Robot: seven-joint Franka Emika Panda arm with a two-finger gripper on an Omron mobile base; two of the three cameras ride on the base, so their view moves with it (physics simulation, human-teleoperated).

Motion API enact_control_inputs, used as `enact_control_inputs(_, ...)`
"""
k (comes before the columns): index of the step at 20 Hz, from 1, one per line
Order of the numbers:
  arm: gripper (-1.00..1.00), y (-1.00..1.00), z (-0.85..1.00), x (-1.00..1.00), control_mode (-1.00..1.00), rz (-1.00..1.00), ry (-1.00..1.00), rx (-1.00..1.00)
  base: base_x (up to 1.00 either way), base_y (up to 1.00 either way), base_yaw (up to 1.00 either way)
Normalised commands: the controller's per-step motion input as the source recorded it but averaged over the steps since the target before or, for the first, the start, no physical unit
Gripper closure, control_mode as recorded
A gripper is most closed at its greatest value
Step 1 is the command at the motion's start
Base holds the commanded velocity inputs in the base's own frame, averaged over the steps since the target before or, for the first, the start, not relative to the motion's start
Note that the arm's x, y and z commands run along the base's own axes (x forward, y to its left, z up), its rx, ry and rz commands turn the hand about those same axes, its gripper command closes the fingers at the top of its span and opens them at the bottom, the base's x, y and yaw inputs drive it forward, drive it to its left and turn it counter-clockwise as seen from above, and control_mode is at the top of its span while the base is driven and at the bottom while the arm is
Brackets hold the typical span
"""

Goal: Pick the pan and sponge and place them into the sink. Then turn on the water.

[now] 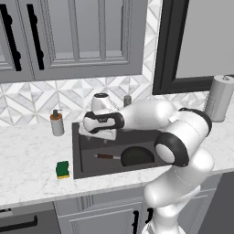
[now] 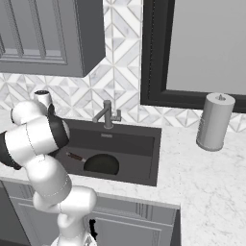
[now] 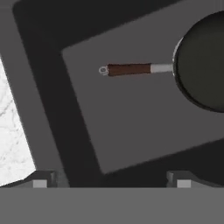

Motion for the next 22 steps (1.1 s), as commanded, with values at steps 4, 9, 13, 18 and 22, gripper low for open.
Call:
enact_control_inputs(4,-1.0,0.47,0.0,-0.01,-1.0,0.59,0.0,-0.09,0.0,0.0,0.0)
enact_control_inputs(9,-1.0,0.22,0.0,-0.27,-1.0,0.33,0.0,-0.02,0.0,0.0,0.0)
enact_control_inputs(13,-1.0,0.51,0.0,-0.35,-1.0,0.17,0.0,-0.04,0.0,0.0,0.0)
enact_control_inputs(18,-1.0,0.5,0.0,-0.46,-1.0,0.12,-0.01,-0.04,0.0,0.0,0.0)
enact_control_inputs(22,-1.0,0.32,0.0,-0.46,-1.0,0.02,0.0,-0.02,0.0,0.0,0.0)
